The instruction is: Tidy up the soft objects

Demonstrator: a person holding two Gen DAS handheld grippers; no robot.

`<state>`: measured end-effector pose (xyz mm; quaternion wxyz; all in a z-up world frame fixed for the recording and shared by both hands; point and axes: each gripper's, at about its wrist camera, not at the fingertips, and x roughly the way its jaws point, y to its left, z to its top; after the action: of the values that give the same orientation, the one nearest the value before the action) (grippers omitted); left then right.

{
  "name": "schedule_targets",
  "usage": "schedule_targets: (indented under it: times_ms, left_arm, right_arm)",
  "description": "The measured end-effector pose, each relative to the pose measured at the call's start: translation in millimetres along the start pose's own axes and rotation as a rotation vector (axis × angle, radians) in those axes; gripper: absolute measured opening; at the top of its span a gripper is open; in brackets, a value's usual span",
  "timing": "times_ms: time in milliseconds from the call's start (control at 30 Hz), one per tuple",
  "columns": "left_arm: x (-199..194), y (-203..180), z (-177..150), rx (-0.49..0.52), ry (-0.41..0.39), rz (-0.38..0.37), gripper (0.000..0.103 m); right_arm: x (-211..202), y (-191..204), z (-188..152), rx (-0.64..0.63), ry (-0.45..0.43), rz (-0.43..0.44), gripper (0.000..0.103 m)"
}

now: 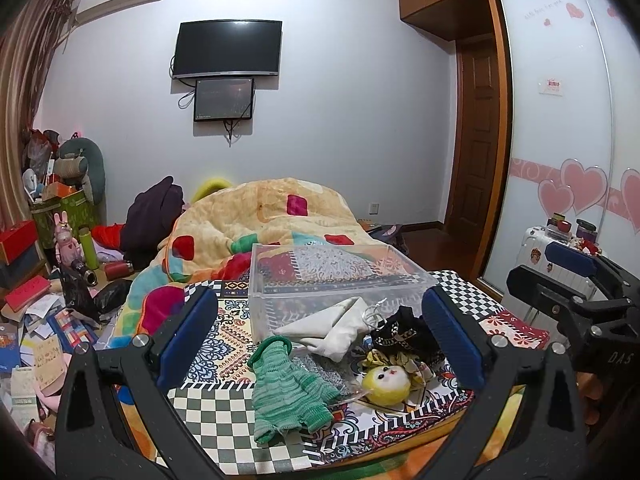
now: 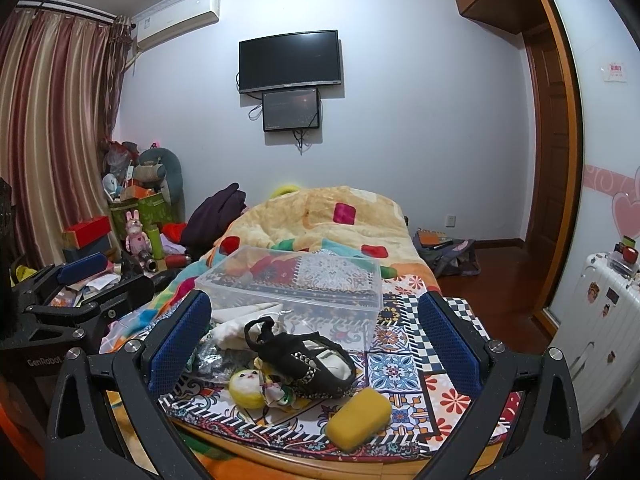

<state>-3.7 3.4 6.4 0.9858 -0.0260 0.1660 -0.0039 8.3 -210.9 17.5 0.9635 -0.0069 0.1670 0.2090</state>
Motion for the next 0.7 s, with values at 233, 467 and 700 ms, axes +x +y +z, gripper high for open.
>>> schedule_targets:
  times_ms: [233,467,700]
  left_arm:
    - [-2.3,-1.9,-0.7,0.008,-0.003,-0.003,0.103]
    - [-2.2,-3.1,-0.8,0.009,-0.003,-0.002,0.103]
    - [-1.9,-3.4,-0.4,0.009,-0.002,-0.002,0.103]
  right_arm:
    - [-0.8,0.8,1.4,0.004,0.001,0.003,0.103]
    - [-0.5,0.2,1.3,0.004,0.0,0.003,0.103]
    - [-0.6,0.0,1.3,0.006,0.001,0.003,0.103]
